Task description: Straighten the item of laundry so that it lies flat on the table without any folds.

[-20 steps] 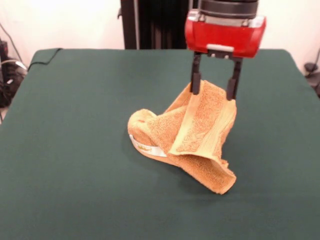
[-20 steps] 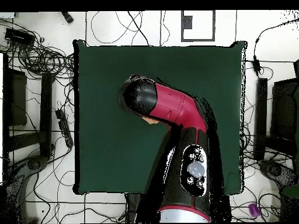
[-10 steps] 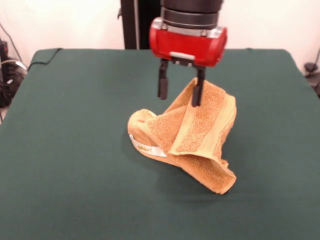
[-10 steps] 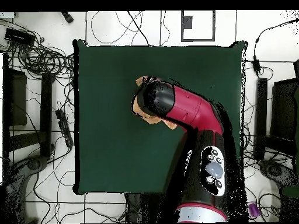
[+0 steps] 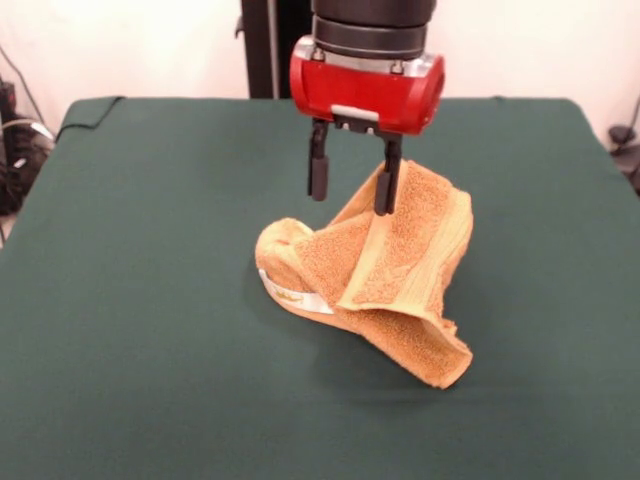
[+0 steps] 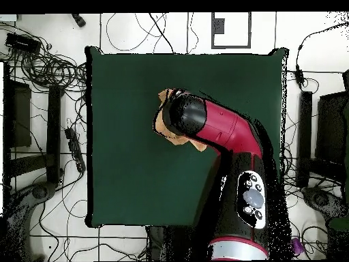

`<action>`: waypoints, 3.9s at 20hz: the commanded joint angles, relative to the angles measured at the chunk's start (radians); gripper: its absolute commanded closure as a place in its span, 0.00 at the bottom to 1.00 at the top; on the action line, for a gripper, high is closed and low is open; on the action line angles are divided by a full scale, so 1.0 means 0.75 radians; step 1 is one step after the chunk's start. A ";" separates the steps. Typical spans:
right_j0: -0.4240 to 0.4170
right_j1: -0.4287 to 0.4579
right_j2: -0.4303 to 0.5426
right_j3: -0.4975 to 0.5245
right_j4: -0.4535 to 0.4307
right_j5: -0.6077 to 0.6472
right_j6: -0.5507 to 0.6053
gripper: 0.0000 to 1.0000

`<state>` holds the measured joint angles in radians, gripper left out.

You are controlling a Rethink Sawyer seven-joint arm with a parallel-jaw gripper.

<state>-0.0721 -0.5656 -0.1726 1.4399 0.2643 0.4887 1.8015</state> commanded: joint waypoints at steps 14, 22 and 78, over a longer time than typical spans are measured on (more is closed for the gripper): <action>0.016 0.345 0.229 -0.007 -0.024 -0.288 0.184 0.00; 0.223 0.338 0.026 -0.030 0.096 -0.183 0.395 0.00; 0.273 0.519 -0.077 -0.162 0.217 -0.304 0.384 1.00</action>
<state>0.1680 -0.2790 -0.3777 1.3228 0.4442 0.3335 1.9551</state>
